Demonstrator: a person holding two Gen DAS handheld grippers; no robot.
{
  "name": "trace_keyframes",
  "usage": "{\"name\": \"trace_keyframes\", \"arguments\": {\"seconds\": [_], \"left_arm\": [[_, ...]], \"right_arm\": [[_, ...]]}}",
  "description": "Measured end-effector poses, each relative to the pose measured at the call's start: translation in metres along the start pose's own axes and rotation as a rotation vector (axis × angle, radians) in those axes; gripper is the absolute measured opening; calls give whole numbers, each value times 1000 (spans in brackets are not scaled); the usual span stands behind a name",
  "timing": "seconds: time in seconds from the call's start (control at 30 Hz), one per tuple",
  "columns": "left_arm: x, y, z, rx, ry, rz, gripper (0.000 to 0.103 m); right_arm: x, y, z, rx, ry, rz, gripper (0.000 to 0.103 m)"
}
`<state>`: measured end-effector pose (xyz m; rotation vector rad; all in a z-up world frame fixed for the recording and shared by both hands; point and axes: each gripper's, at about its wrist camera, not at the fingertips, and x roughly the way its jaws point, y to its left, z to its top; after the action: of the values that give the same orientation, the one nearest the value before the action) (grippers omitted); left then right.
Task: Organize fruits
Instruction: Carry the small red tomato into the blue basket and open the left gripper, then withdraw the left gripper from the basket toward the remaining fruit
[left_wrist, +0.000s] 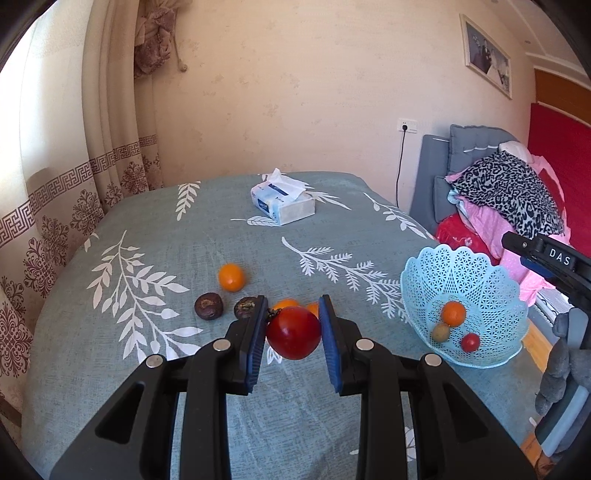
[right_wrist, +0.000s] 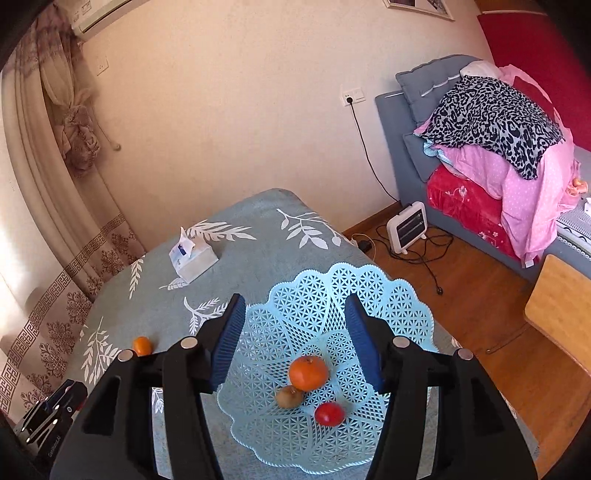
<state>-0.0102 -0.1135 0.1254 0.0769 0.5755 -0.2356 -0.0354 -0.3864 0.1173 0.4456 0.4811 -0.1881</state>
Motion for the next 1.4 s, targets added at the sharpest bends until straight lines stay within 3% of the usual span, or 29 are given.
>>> {"name": "trace_keyframes", "arguments": {"seconds": [0.87, 1.13, 1.23, 1.3, 1.4], "left_arm": [[61, -109, 13, 78, 127, -381, 28], [71, -138, 6, 121, 163, -453, 29], [73, -139, 4, 108, 171, -458, 44], [72, -135, 4, 96, 152, -449, 65], [70, -129, 6, 82, 138, -440, 79]], "right_arm": [[-28, -24, 20, 55, -84, -14, 58], [-25, -26, 21, 54, -85, -30, 61], [-22, -25, 19, 55, -80, -32, 64], [-20, -24, 18, 53, -75, -32, 64], [-18, -23, 17, 55, -73, -30, 65]]}}
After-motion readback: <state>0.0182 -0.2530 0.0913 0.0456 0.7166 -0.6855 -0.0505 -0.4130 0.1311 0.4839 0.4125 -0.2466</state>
